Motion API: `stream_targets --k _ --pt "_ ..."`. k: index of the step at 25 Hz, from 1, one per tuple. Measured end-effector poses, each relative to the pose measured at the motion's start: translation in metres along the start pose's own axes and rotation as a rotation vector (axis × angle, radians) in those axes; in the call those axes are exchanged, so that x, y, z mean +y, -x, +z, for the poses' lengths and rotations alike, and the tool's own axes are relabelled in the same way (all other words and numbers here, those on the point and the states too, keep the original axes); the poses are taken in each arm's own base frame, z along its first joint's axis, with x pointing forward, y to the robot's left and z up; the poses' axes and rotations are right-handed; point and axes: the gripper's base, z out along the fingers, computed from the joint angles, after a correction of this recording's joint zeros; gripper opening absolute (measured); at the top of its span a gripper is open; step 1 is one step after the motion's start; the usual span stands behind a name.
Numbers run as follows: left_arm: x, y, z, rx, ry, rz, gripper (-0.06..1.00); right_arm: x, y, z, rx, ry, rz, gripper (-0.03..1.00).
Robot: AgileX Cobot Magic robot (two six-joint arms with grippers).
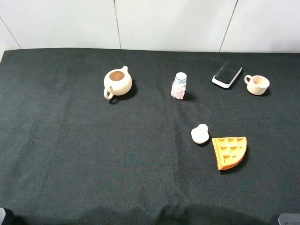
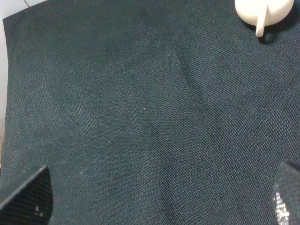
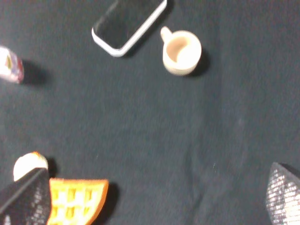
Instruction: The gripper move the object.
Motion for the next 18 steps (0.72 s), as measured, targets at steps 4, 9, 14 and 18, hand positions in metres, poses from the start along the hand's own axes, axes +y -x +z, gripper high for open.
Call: stream_targets --k 4,9,14,18 --pt "0.0 0.0 0.0 0.0 0.0 0.0 0.99 0.002 -0.033 0.003 0.021 0.001 0.022 0.69" --pt "0.0 0.0 0.0 0.0 0.0 0.0 0.99 0.004 -0.069 0.004 0.016 -0.004 0.021 0.69" --pt "0.0 0.0 0.0 0.0 0.0 0.0 0.99 0.007 -0.101 -0.002 -0.034 -0.009 0.016 0.69" --pt "0.0 0.0 0.0 0.0 0.0 0.0 0.99 0.01 -0.126 -0.009 -0.13 -0.016 0.007 0.69"
